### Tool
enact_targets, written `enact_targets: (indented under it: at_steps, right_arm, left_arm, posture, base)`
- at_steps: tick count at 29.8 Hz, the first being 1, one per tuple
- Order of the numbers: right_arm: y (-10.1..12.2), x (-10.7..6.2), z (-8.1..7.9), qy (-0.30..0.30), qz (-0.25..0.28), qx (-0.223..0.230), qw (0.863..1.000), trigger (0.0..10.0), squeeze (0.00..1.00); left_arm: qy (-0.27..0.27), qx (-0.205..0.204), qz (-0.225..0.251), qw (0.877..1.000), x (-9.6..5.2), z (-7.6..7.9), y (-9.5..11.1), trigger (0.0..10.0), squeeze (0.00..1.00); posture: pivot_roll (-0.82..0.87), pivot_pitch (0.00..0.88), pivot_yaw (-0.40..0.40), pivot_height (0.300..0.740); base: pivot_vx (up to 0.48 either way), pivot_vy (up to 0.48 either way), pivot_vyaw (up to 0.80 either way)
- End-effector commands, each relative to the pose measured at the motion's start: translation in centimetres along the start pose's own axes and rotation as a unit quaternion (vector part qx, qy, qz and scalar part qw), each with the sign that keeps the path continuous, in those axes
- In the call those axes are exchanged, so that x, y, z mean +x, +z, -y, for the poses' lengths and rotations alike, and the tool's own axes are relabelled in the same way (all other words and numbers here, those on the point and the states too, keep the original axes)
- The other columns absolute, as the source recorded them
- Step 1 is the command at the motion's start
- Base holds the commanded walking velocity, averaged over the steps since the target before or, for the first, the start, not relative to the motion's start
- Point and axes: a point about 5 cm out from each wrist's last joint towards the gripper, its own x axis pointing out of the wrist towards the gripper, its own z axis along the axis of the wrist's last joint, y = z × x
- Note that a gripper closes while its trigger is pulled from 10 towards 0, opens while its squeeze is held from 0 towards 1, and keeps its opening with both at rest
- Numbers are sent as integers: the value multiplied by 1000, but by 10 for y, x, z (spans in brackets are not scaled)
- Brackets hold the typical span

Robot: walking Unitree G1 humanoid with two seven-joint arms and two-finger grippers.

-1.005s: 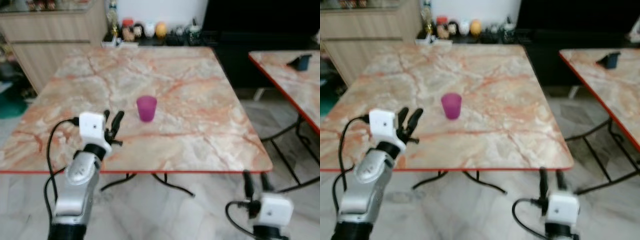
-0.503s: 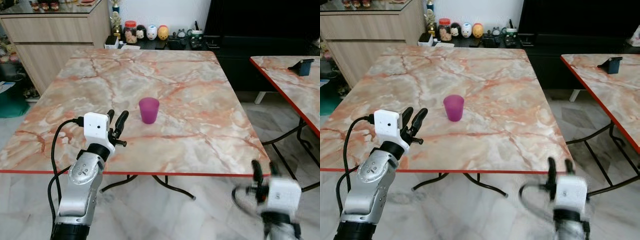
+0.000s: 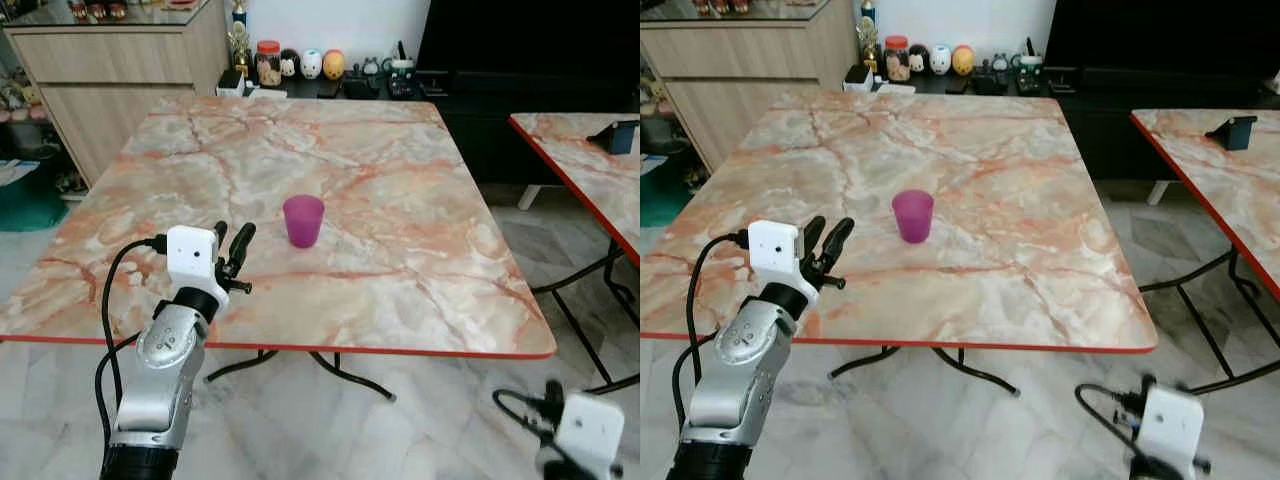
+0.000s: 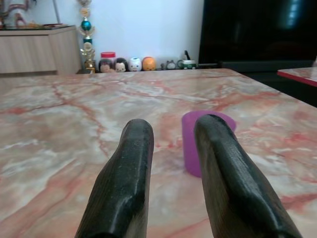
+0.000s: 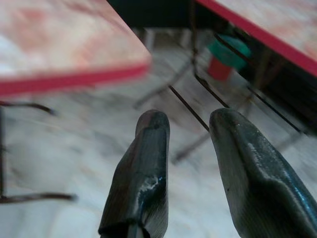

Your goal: Setting the table

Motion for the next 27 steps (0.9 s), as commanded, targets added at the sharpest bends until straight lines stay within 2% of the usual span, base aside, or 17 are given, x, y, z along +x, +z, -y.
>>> enact_targets:
  at_steps: [1,2,3,7,10,11,12,13,14,15,18,20,21,24,27]
  right_arm:
    - [-26,0,11,-52,-82,11,995,10000,0]
    - [-26,0,11,-52,-82,11,995,10000,0]
    - [-34,3,11,-59,-108,32,992,10000,0]
    - [-44,19,7,-65,-125,38,989,10000,0]
    - [-53,34,-6,-33,-152,26,988,10000,0]
    - [-53,34,-6,-33,-152,26,988,10000,0]
    - [-60,41,-20,14,-166,29,986,10000,0]
    - [-64,42,-28,43,-171,18,984,10000,0]
    - [-64,42,-28,43,-171,18,984,10000,0]
    - [-71,41,-39,89,-191,10,978,10000,0]
    - [-80,36,-49,134,-215,-5,967,10000,0]
    - [-89,28,-58,180,-235,-31,955,10000,0]
    - [-89,28,-58,180,-235,-31,955,10000,0]
    - [-102,12,-67,223,-266,-53,936,10000,0]
    - [-104,8,-72,238,-264,-57,933,10000,0]
  left_arm:
    - [-6,4,7,1000,2,2,2,10000,0]
    - [-6,4,7,1000,2,2,2,10000,0]
    - [-7,4,7,1000,3,2,2,10000,0]
    - [-7,3,9,1000,4,3,2,10000,0]
    - [-3,1,11,1000,5,3,2,10000,0]
    - [-3,1,11,1000,5,3,2,10000,0]
    - [-3,-1,13,1000,6,4,3,10000,0]
    - [-4,-1,14,1000,6,5,3,10000,0]
    - [-4,-1,14,1000,6,5,3,10000,0]
    - [-5,-1,16,1000,7,6,4,10000,0]
    - [-3,-1,19,1000,8,6,5,10000,0]
    - [-3,0,20,1000,8,5,6,10000,0]
    - [-3,0,20,1000,8,5,6,10000,0]
    - [-2,1,18,1000,7,4,5,10000,0]
    - [-5,-1,16,1000,7,6,4,10000,0]
  posture:
    - [77,0,-35,727]
    - [77,0,-35,727]
    - [79,0,-38,727]
    - [85,0,-41,727]
    - [85,0,-44,727]
    - [85,0,-44,727]
    - [90,0,-46,727]
    - [96,0,-49,727]
    - [96,0,-49,727]
    - [107,0,-48,727]
    - [112,0,-50,727]
    - [114,0,-49,727]
    - [114,0,-49,727]
    - [115,0,-45,727]
    - [112,0,-41,727]
  base:
    - [0,0,0]
    - [0,0,0]
    - [0,0,0]
    - [0,0,0]
    - [0,0,0]
    - [0,0,0]
    - [0,0,0]
    - [0,0,0]
    - [0,0,0]
    - [0,0,0]
    - [0,0,0]
    - [0,0,0]
    - [0,0,0]
    - [0,0,0]
    - [0,0,0]
